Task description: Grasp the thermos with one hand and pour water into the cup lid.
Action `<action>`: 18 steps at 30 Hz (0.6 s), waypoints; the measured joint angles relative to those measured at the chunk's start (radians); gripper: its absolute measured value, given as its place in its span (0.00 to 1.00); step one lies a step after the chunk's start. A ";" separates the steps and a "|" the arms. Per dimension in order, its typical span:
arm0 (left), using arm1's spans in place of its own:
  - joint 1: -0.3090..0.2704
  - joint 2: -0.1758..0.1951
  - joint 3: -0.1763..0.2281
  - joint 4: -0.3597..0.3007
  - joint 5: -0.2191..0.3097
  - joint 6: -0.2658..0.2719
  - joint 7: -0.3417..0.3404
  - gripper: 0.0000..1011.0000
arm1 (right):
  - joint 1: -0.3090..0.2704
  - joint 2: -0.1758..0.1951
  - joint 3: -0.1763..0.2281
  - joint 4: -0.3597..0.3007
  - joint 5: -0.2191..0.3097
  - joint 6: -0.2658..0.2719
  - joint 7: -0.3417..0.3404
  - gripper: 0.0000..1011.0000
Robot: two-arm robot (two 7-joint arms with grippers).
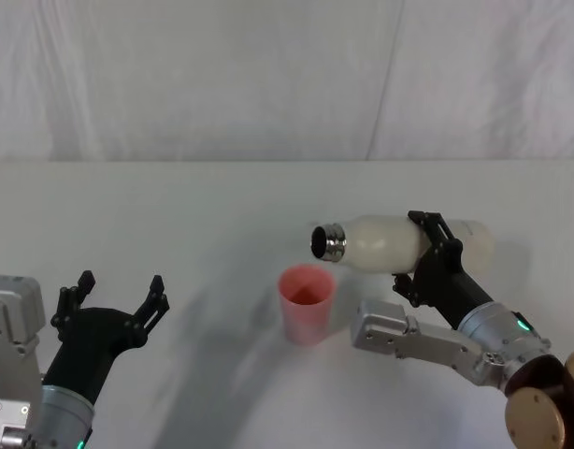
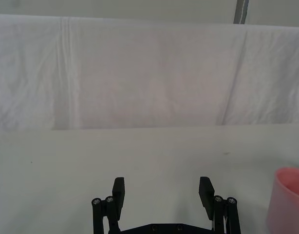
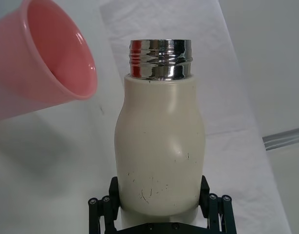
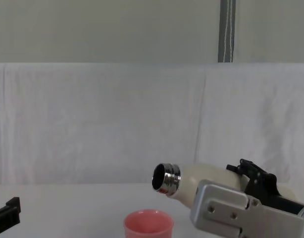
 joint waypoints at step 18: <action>0.000 0.000 0.000 0.000 0.000 0.000 0.000 0.99 | 0.001 0.022 -0.030 0.002 -0.068 -0.007 -0.049 0.94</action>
